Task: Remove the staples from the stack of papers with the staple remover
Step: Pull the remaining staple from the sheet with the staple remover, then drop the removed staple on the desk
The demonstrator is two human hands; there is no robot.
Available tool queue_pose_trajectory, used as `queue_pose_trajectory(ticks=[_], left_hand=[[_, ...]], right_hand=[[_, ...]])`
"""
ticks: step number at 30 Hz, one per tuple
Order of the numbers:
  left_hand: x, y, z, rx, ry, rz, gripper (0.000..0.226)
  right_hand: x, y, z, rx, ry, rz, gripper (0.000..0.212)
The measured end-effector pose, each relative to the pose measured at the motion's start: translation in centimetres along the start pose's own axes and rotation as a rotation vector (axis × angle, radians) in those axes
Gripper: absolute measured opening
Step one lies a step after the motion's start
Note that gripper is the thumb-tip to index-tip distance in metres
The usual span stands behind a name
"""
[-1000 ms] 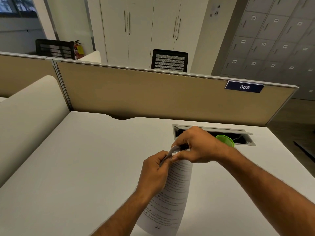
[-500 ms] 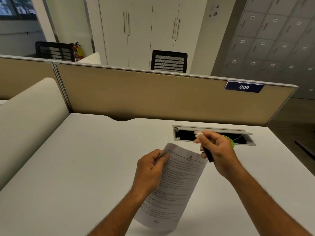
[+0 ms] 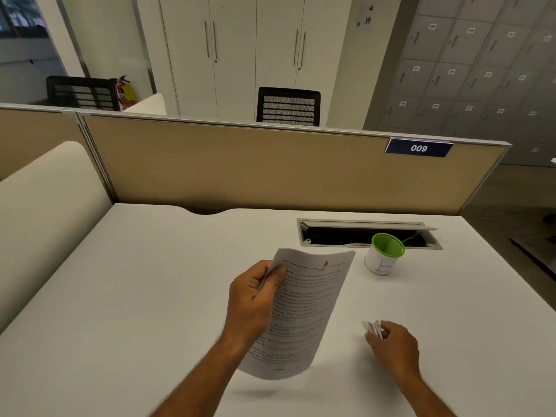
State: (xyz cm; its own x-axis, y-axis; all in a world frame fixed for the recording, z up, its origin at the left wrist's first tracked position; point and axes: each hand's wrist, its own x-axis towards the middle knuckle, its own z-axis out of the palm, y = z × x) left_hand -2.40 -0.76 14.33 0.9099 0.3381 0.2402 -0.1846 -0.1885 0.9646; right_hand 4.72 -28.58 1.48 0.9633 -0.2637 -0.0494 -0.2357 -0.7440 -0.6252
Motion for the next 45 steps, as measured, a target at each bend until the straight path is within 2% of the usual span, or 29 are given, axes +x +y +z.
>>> queue_pose_trajectory(ticks=[6, 10, 12, 13, 14, 15, 17, 18, 20, 23, 26, 29, 32, 35, 39, 45], left_hand=[[-0.2, -0.2, 0.0, -0.035, 0.010, 0.012, 0.024], [-0.2, -0.5, 0.1, -0.042, 0.021, 0.022, 0.025], [-0.2, -0.6, 0.1, -0.046, 0.019, 0.018, 0.026], [-0.2, -0.6, 0.1, -0.050, 0.017, 0.016, 0.026], [-0.3, -0.6, 0.1, -0.055, 0.018, 0.013, 0.025], [-0.3, -0.6, 0.1, -0.060, 0.020, 0.012, 0.024], [-0.3, -0.7, 0.1, -0.073, 0.029, 0.009, 0.023], [-0.3, -0.7, 0.0, -0.083, 0.035, 0.002, 0.023], [-0.2, -0.9, -0.1, -0.100, 0.056, -0.024, 0.025], [0.1, -1.4, -0.4, -0.109, 0.138, -0.107, 0.028], [0.5, -2.1, -1.0, -0.129, 0.185, -0.206, 0.020], [0.8, -3.5, -2.1, -0.110, 0.065, -0.350, 0.008], [0.4, -6.1, -3.2, -0.047, -0.119, -0.521, 0.024], [-0.9, -9.0, -3.4, 0.049, -0.236, -0.646, 0.027], [-1.8, -12.0, -2.6, 0.203, -0.191, -0.680, 0.016], [-1.5, -13.8, -1.7, 0.451, -0.164, -0.650, 0.019]], right_hand=[[-0.2, 1.5, 1.5, -0.147, 0.004, 0.020, 0.038], [-0.5, 0.8, 1.3, -0.225, -0.022, 0.023, 0.035], [-0.4, 0.1, 1.0, -0.338, 0.013, -0.015, 0.048], [-0.4, -0.3, 0.8, -0.271, 0.043, -0.054, 0.055], [-0.6, -1.2, 0.6, -0.082, 0.037, -0.089, 0.055], [-0.9, -2.2, 0.2, 0.209, -0.017, -0.098, 0.049], [-1.7, -4.4, -0.4, 0.754, -0.271, -0.057, 0.038], [-2.0, -5.1, -0.6, 0.917, -0.409, -0.083, 0.040], [-2.9, -6.3, -0.9, 1.008, -0.566, -0.194, 0.038], [-4.0, -7.1, -0.8, 0.985, -0.600, -0.230, 0.034], [-4.4, -7.3, -0.5, 0.941, -0.534, -0.175, 0.033], [-4.4, -7.2, -0.3, 0.895, -0.464, -0.102, 0.022], [-4.1, -6.7, 0.2, 0.833, -0.427, -0.032, 0.014], [-3.7, -6.2, 1.0, 0.765, -0.423, 0.034, 0.012], [-3.2, -5.7, 2.3, 0.558, -0.390, 0.038, 0.008], [-2.8, -5.7, 4.2, 0.209, -0.299, -0.020, 0.020]])
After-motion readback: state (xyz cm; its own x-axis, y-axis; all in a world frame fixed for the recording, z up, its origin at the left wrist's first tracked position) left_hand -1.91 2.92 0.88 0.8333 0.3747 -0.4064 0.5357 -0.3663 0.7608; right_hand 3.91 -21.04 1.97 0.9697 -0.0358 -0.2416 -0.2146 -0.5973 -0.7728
